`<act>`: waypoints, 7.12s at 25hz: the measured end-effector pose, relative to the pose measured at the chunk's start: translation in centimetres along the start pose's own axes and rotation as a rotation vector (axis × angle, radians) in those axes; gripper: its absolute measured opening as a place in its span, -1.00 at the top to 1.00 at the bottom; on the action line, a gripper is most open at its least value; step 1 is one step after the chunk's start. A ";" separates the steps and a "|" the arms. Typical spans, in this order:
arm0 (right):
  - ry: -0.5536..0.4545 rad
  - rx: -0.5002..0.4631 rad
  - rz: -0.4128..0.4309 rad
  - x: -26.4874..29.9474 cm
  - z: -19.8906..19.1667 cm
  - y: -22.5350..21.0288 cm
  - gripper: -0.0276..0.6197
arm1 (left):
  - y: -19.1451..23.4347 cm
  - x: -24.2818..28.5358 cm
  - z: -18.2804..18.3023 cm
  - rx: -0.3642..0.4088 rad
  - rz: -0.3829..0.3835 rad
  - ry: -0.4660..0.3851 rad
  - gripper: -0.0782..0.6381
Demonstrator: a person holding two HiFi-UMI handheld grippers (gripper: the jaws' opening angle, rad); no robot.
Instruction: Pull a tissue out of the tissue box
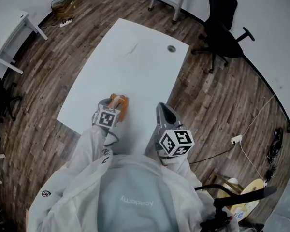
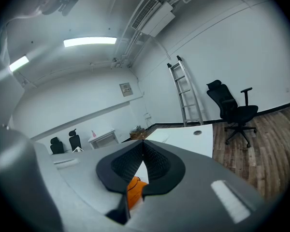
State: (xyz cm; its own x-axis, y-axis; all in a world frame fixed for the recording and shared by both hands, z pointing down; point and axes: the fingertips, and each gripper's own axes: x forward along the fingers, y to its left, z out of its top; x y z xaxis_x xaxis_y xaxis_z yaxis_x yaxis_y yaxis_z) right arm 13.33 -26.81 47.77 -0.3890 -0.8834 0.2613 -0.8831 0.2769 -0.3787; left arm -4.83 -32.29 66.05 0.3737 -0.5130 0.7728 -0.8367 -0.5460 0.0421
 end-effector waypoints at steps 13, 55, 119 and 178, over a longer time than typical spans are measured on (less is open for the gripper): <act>0.014 0.001 -0.001 0.5 -0.5 0.1 0.91 | 0.0 0.2 -0.6 -0.013 -0.024 0.026 0.47; 0.382 0.143 0.236 9.2 -15.5 8.0 0.91 | -0.4 -1.6 -0.9 -0.020 -0.037 0.013 0.78; 0.549 0.157 0.247 14.1 -22.7 8.1 0.91 | -1.3 -7.8 1.9 -0.072 -0.061 -0.075 0.78; 0.417 0.066 0.208 4.4 -17.6 3.4 0.91 | -1.5 -15.4 1.8 -0.030 0.187 -0.242 0.78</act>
State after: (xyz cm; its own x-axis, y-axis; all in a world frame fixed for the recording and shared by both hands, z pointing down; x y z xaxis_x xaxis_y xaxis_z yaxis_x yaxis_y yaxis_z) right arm 3.99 -23.13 63.26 -0.6397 -0.5809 0.5033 -0.7621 0.3949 -0.5130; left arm -8.61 -24.76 52.99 0.2939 -0.7474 0.5959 -0.9098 -0.4098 -0.0653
